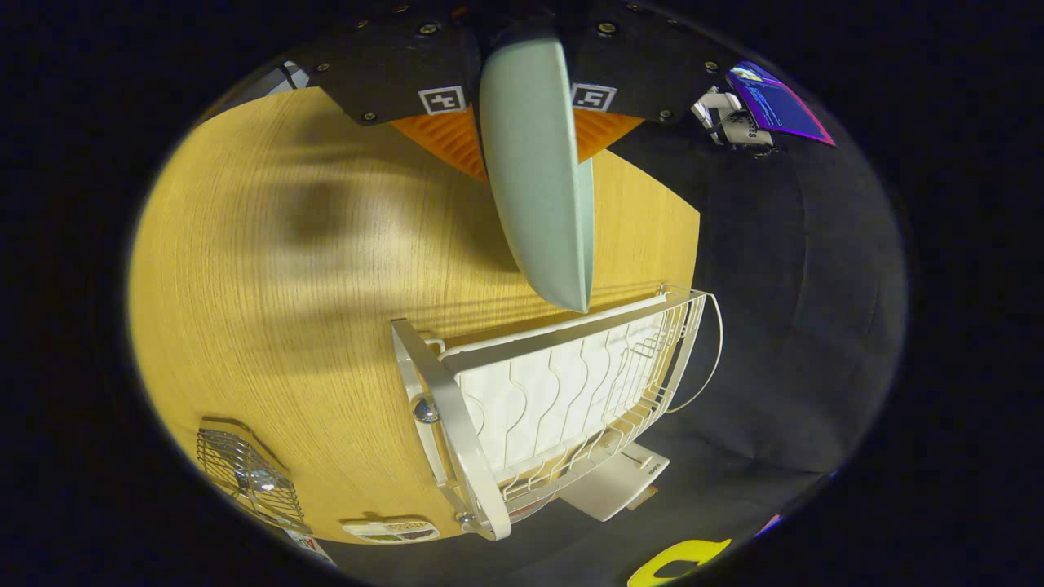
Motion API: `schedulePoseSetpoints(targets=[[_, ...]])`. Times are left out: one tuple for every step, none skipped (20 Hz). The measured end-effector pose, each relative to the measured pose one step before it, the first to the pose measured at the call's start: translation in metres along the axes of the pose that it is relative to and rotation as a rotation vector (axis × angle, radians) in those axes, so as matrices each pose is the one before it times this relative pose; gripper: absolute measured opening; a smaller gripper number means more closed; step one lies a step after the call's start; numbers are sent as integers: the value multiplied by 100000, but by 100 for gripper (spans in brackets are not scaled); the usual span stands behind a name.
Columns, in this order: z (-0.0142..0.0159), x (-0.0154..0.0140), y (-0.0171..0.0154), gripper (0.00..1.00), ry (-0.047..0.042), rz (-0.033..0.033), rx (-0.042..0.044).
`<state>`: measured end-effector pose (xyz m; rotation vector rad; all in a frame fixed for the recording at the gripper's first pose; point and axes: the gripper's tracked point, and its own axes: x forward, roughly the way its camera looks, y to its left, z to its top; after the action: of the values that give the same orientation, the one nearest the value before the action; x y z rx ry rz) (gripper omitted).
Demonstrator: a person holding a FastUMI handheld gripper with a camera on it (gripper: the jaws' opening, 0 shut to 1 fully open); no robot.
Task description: Take the plate from the dish rack, then take the spoon from the basket and place it into the plate.
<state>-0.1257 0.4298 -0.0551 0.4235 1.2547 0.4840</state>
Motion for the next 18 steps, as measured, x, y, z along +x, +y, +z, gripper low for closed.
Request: schedulePoseSetpoints(targets=[[400, 19, -1023, 33, -835, -3334, -598], [301, 203, -844, 43, -932, -2159, 233], [207, -182, -962, 44, -342, -2392, 879], [260, -83, -996, 44, -171, -2316, 730], [101, -166, -708, 44, -478, -922, 908], [206, -195, -539, 43, -587, -512, 1029], [57, -342, -711, 43, -636, -967, 657], [296, -466, -533, 44, -994, -665, 455], [181, -478, -385, 44, -1510, -238, 335], [354, -421, -558, 44, -1700, -1085, -15], [524, -630, -692, 44, -2114, -1053, -108], [676, -702, -675, 43, -2558, -973, 490], [797, -829, -840, 43, -3521, -1198, 1274], [1145, -794, -897, 43, -3942, -1473, 1776], [1277, -733, -1020, 43, -4212, -1648, 2228], [1620, -701, -1002, 44, -4478, -1808, 2640], [1668, -686, -1066, 43, -4814, -1732, 2791], [1929, -508, -1061, 43, -4830, -2228, 2380]])
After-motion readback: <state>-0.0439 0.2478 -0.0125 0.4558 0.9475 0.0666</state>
